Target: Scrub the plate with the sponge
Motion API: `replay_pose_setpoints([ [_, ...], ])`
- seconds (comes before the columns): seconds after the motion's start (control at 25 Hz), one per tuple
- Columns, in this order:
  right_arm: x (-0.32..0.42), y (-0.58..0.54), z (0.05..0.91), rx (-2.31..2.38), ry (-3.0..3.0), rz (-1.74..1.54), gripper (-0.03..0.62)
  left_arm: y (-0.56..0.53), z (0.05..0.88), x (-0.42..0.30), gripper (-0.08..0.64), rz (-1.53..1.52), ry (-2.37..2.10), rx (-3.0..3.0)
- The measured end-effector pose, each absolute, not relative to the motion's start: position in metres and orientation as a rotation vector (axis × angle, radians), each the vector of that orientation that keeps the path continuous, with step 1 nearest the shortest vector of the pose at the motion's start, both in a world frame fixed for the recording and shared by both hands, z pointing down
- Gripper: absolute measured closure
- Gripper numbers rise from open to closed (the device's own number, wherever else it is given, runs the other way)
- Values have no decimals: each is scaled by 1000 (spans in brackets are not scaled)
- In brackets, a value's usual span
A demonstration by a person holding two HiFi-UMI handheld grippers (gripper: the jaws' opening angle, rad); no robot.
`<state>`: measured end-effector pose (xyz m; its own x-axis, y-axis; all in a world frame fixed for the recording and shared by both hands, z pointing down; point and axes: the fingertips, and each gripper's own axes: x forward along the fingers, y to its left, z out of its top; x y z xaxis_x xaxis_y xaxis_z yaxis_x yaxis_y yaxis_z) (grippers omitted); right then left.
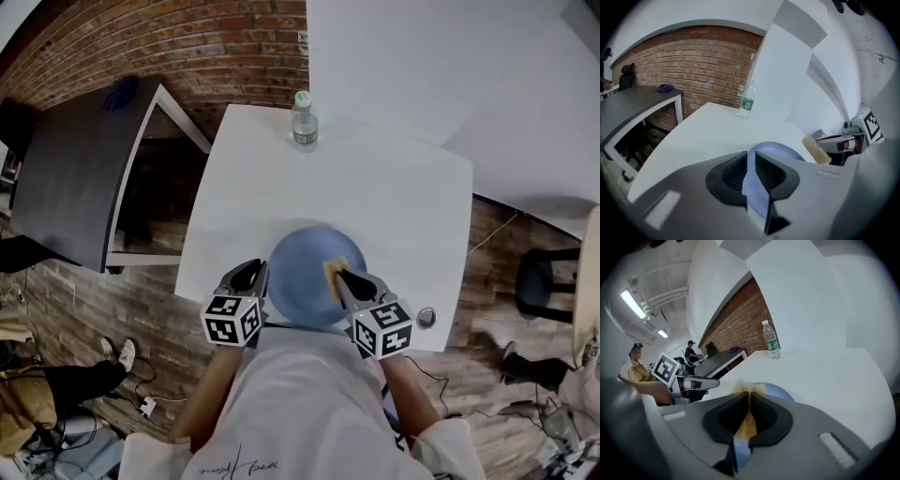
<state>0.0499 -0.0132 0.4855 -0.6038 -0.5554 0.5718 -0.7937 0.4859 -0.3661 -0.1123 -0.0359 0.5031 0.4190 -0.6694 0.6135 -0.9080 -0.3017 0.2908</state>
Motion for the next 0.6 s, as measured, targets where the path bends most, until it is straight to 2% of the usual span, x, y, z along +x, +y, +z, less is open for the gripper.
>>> replay_pose_setpoints([
  [0.32, 64, -18, 517, 1214, -2252, 955, 569, -44, 545, -108, 446, 603, -1251, 2029],
  [0.6, 66, -26, 540, 1242, -2155, 966, 569, -53, 564, -106, 433, 625, -1202, 2013],
])
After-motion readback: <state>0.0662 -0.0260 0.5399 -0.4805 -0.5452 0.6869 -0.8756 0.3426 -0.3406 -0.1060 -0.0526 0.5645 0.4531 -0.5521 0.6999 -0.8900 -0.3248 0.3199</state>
